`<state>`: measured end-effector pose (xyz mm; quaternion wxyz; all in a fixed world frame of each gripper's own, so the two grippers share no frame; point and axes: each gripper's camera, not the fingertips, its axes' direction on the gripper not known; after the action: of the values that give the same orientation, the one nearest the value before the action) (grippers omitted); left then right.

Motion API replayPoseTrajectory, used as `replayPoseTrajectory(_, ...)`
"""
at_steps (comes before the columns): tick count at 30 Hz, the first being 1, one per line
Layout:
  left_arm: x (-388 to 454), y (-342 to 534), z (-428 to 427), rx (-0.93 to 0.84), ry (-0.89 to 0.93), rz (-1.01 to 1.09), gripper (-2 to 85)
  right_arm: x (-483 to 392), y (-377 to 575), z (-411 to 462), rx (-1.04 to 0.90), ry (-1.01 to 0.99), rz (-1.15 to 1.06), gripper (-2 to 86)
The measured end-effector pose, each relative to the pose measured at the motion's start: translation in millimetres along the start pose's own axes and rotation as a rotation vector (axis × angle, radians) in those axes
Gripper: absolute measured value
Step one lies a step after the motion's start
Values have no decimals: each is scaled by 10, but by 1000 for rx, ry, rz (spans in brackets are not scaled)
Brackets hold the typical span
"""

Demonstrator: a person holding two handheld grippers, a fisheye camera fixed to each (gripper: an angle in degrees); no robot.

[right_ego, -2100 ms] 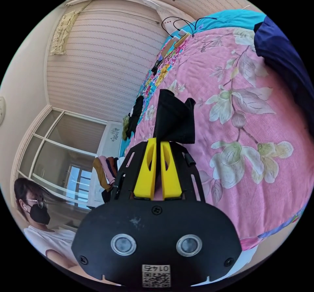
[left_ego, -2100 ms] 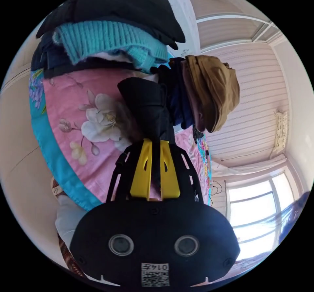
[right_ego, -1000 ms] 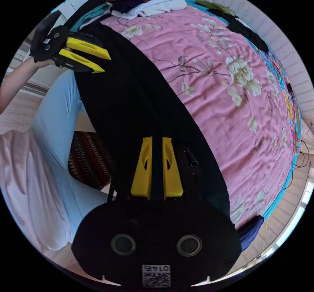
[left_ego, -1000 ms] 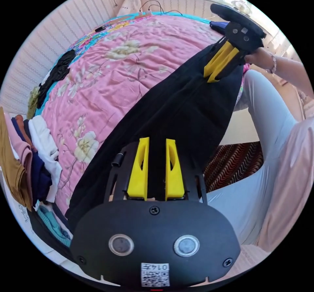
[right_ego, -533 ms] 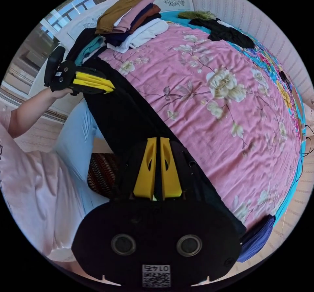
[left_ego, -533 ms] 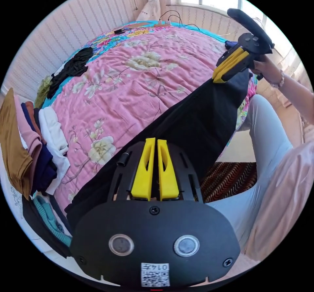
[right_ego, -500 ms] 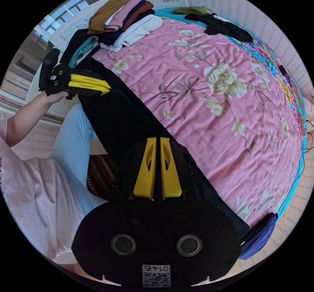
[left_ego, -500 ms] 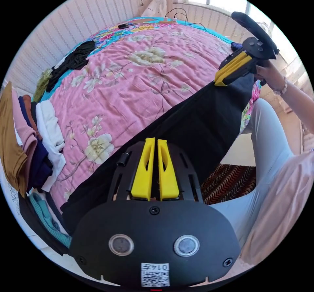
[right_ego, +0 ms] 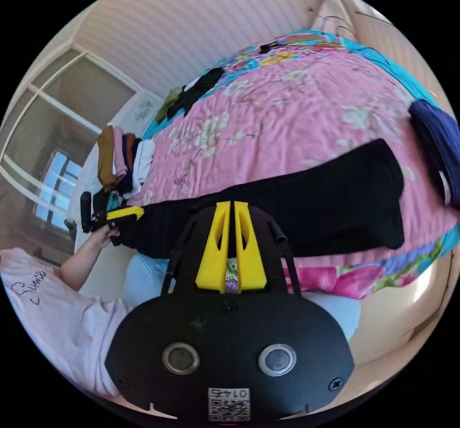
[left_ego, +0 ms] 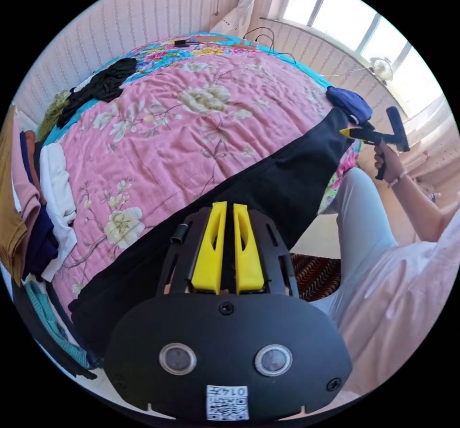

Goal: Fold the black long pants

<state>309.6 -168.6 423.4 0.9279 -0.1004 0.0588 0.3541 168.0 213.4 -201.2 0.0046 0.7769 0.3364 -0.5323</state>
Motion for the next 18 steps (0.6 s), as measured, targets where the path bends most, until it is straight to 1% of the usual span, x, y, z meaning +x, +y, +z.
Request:
replayPoseTrajectory(2,224,-238,70,-1,48,70,37,608,319,-434,169,89,215,61)
replayPoseTrajectory(4,545,-593,241,-2,76,146,48,967,493,-638,251,103,321,83)
replayPoseTrajectory(7,882,-971,443,6,98,213,61,1413,606,-760,314,40,395,105)
replayPoseTrajectory(10,1354,-1515,876,-37,78,299,72,1687,588,-755,308,3,401,108)
replayPoseTrajectory(12,1565,-1737,1139,-83,63,335,76,1816,562,-740,285,-13,393,92)
replayPoseTrajectory(13,1627,-1799,1232,-102,53,342,77,1894,558,-754,273,-13,387,72)
replayPoseTrajectory(15,1836,-1968,1611,-210,1,375,77,2001,581,-821,281,-54,360,23)
replayPoseTrajectory(17,1933,-2017,1766,-242,-36,402,67,2100,640,-970,310,-108,310,11)
replayPoseTrajectory(18,1978,-2045,1782,-243,-41,419,28,2117,654,-1009,308,-113,297,10)
